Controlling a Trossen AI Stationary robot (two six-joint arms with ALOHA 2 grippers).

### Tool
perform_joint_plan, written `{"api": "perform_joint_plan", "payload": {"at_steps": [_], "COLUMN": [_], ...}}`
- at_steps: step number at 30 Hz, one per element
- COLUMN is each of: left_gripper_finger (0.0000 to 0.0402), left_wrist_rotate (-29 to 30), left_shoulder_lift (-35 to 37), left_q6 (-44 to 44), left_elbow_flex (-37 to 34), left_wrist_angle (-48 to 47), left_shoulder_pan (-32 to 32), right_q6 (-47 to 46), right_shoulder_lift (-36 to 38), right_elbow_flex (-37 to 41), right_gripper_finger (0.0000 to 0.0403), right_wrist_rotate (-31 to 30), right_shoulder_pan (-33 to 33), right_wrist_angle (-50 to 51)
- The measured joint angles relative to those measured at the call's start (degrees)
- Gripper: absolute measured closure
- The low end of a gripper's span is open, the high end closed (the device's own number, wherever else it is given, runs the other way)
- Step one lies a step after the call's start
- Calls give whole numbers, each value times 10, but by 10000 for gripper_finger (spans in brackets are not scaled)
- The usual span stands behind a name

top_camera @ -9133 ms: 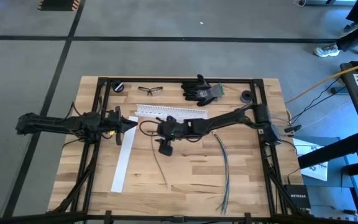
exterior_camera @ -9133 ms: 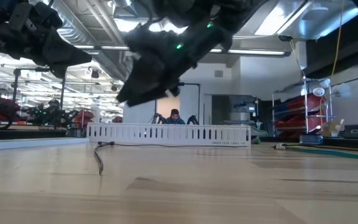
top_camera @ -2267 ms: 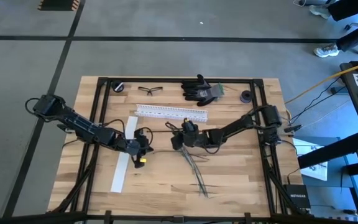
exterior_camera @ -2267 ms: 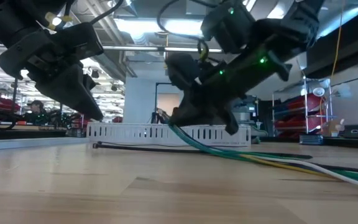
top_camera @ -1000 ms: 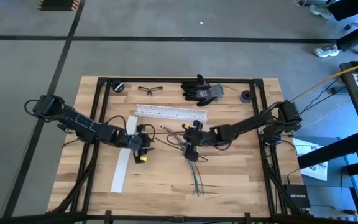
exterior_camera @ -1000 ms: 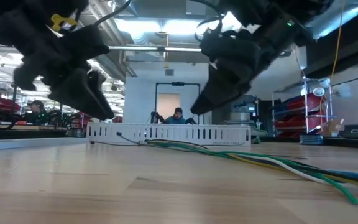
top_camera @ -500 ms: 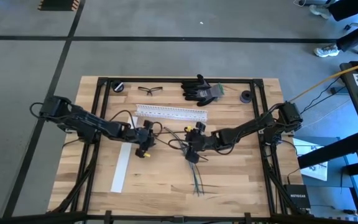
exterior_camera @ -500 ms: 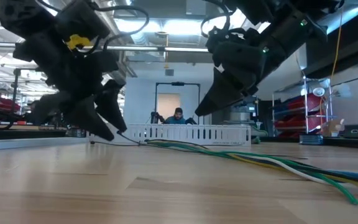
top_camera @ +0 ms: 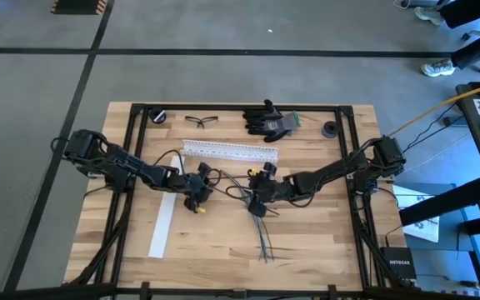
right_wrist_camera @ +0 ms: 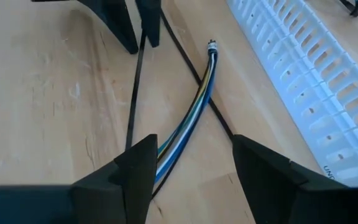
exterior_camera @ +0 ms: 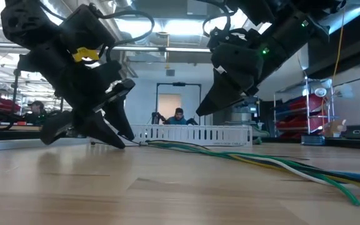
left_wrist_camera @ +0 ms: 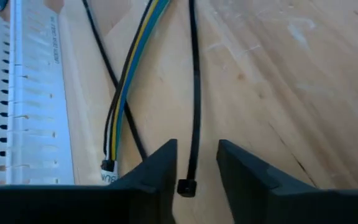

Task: Ziptie cables
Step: Wrap the black zip tie on the cable

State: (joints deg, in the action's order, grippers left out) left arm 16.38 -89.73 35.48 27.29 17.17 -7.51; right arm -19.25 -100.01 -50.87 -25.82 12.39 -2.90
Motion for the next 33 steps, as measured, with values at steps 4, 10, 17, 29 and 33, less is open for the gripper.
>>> {"api": "perform_joint_plan", "payload": {"at_steps": [4,10,17,29,33], "left_gripper_finger": [356,394,398,399,399], "left_wrist_rotate": [-3,-1,-21,-107,-109], "left_shoulder_lift": [-1,0,18,40,40], "left_q6": [-10,-87,-275,-698,-812], "left_elbow_flex": [0,-1,16,41,41], "left_wrist_angle": [-2,1,-9,-42,-33], "left_shoulder_pan": [3,3,-15,-33,-33], "right_q6": [0,2,47,151,185], "right_shoulder_lift": [0,0,10,42,38], "right_elbow_flex": [0,0,-1,-1,-1], "right_gripper_finger": [208,208,208,208,208], "right_wrist_rotate": [-6,-5,10,25,57], "right_shoulder_pan": [0,0,0,0,0], "right_wrist_angle": [0,1,4,27,20]}}
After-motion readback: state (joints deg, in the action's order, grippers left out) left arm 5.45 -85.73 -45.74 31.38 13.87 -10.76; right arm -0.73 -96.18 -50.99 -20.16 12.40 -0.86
